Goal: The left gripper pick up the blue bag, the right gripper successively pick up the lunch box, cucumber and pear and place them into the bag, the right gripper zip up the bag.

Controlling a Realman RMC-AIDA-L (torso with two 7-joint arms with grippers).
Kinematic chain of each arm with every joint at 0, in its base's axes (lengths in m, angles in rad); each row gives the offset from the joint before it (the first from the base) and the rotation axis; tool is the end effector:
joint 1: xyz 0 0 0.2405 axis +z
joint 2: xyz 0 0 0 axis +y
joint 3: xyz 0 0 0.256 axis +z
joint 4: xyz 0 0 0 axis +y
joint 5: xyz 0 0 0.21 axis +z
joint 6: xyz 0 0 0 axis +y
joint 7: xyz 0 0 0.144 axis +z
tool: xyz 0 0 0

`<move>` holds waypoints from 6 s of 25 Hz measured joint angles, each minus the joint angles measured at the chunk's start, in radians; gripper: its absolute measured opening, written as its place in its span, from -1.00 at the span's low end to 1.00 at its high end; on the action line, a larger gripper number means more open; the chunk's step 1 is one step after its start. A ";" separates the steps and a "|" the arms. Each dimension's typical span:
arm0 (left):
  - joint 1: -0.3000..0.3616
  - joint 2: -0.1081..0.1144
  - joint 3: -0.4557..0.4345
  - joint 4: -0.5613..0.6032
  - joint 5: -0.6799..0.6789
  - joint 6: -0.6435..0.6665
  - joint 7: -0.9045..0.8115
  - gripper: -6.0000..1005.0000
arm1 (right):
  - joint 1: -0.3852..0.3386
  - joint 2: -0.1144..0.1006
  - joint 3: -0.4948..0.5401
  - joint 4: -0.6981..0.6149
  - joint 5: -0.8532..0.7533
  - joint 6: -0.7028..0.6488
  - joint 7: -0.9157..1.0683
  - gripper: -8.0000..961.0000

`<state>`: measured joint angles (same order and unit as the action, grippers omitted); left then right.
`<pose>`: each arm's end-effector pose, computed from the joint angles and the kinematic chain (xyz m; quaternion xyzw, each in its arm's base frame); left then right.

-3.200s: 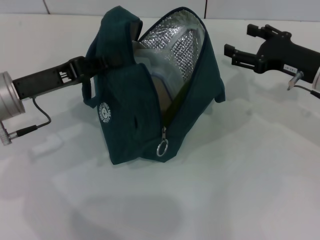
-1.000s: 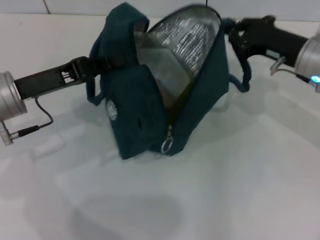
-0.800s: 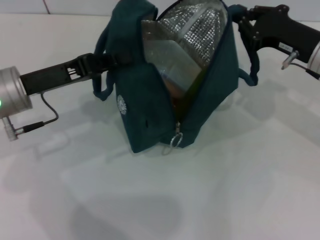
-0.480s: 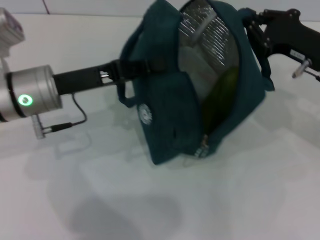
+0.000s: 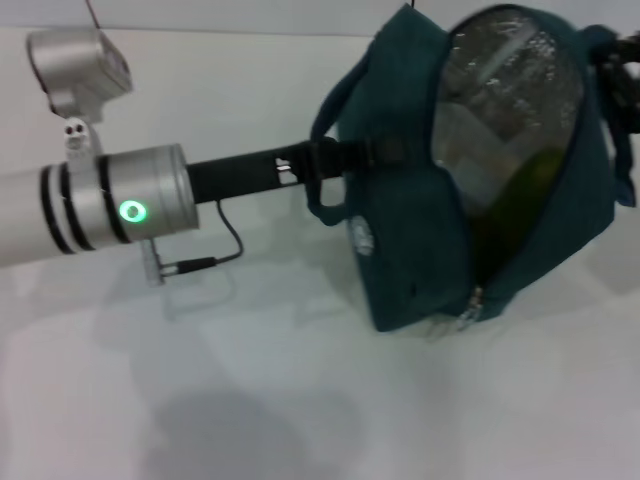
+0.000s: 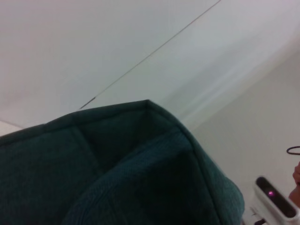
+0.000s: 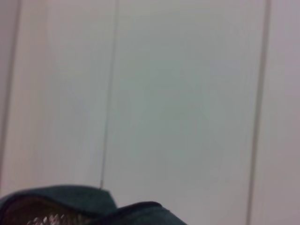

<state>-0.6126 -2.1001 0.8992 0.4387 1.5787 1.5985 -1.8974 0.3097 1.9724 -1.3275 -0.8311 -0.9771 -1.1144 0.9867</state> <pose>-0.1981 0.3314 -0.0340 0.7981 0.4476 0.3983 0.0634 0.2409 0.3597 0.0491 -0.8587 0.0830 0.3418 0.3727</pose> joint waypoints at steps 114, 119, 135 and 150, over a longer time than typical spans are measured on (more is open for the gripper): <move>0.142 0.011 0.277 -0.014 -0.298 -0.125 0.121 -0.89 | 0.034 0.039 0.116 0.383 -0.514 -0.456 -0.219 0.39; 0.139 0.011 0.277 -0.014 -0.298 -0.127 0.121 -0.89 | 0.065 0.045 0.092 0.435 -0.508 -0.392 -0.213 0.38; 0.144 0.011 0.277 -0.015 -0.299 -0.127 0.121 -0.89 | 0.094 0.052 0.070 0.483 -0.455 -0.367 -0.218 0.37; 0.158 0.015 0.277 -0.015 -0.306 -0.128 0.121 -0.88 | 0.072 0.047 -0.096 0.496 -0.299 -0.345 -0.235 0.36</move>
<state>-0.4549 -2.0856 1.1766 0.4233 1.2724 1.4709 -1.7763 0.3812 2.0192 -1.4236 -0.3355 -1.2761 -1.4596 0.7519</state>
